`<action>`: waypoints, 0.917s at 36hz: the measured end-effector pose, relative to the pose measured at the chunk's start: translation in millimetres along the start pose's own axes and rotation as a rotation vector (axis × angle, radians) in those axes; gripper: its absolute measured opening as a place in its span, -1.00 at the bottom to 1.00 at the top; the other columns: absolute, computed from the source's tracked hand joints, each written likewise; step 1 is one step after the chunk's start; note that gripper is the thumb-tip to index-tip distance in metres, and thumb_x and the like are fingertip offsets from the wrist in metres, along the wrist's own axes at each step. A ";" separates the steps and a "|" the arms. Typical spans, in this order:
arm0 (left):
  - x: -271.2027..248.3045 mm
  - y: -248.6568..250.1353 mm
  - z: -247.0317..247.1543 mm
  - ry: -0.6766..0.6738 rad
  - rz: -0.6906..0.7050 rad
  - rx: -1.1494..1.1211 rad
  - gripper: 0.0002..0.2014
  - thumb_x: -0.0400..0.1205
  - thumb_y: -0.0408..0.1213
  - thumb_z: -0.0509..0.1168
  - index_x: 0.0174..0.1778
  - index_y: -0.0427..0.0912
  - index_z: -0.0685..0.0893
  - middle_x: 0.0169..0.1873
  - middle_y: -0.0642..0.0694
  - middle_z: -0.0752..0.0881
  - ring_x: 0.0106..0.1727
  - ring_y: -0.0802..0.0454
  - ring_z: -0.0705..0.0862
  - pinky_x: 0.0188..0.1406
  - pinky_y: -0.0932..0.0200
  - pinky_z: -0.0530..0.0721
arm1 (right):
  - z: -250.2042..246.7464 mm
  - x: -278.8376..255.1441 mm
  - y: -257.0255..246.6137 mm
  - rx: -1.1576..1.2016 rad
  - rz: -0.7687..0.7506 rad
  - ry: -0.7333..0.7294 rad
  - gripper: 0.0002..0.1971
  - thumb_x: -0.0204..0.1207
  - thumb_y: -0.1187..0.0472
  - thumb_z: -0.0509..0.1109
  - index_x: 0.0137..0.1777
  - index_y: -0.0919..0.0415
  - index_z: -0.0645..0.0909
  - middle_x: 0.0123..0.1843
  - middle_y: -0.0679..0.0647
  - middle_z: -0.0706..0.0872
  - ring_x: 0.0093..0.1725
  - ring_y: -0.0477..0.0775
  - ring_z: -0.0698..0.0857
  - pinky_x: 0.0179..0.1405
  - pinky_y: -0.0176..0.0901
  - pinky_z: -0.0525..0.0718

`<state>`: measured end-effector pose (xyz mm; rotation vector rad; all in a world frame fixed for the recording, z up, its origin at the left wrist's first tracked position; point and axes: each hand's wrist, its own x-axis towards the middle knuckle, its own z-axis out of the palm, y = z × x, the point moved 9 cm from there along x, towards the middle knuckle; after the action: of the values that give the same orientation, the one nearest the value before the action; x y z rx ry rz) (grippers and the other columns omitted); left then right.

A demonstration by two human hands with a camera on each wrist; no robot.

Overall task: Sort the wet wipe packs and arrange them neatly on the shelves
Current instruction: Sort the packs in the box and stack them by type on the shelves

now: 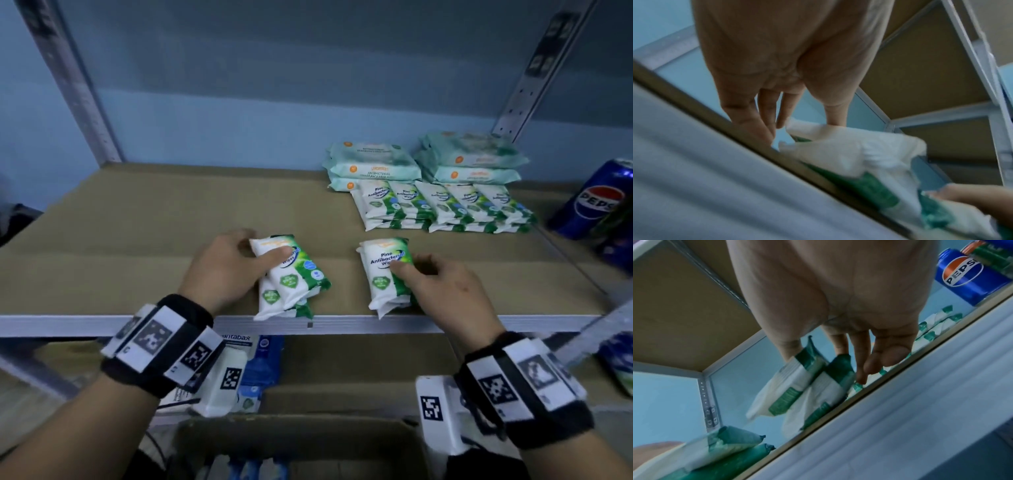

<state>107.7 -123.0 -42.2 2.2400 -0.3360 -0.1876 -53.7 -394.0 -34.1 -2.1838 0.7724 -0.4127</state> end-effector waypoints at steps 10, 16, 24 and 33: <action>-36.3 41.4 -9.1 0.141 0.449 0.237 -0.29 0.33 0.54 0.25 0.24 0.15 0.66 0.22 0.19 0.59 0.24 0.12 0.49 0.21 0.18 0.42 | -1.6 -8.2 -12.9 -0.020 -0.138 0.051 -0.61 0.46 -0.12 0.53 0.17 0.05 0.55 0.14 -0.06 0.65 0.04 0.03 0.64 -0.04 -0.16 0.47; -50.2 37.0 10.7 0.000 0.574 0.417 -0.33 0.42 0.48 0.17 0.32 0.15 0.62 0.28 0.22 0.58 0.20 0.22 0.38 0.10 0.30 0.32 | 1.6 -9.0 -12.6 -0.036 -0.168 0.033 -0.63 0.44 -0.11 0.55 0.14 0.02 0.58 0.11 -0.03 0.68 -0.08 -0.03 0.60 -0.10 -0.19 0.43; -53.1 26.5 6.1 -0.093 0.594 0.413 -0.35 0.48 0.30 0.17 0.47 0.14 0.57 0.42 0.26 0.54 0.38 0.19 0.45 0.33 0.33 0.30 | -0.3 -3.0 -6.6 0.017 -0.162 0.036 -0.72 0.46 -0.02 0.54 0.12 -0.02 0.66 0.07 -0.06 0.75 -0.10 0.00 0.61 -0.08 -0.21 0.45; -62.1 33.2 2.1 -0.052 0.666 0.407 -0.43 0.48 0.08 0.27 0.46 0.14 0.59 0.42 0.19 0.53 0.38 0.11 0.44 0.34 0.26 0.35 | 0.0 -3.5 -16.2 -0.069 -0.202 0.010 -0.75 0.49 0.03 0.49 0.16 -0.06 0.70 0.10 0.02 0.70 -0.14 -0.08 0.59 -0.03 -0.22 0.47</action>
<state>42.2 -126.0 -16.6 2.3755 -1.2081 0.1966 -49.9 -383.4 -22.0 -2.3356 0.5807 -0.5049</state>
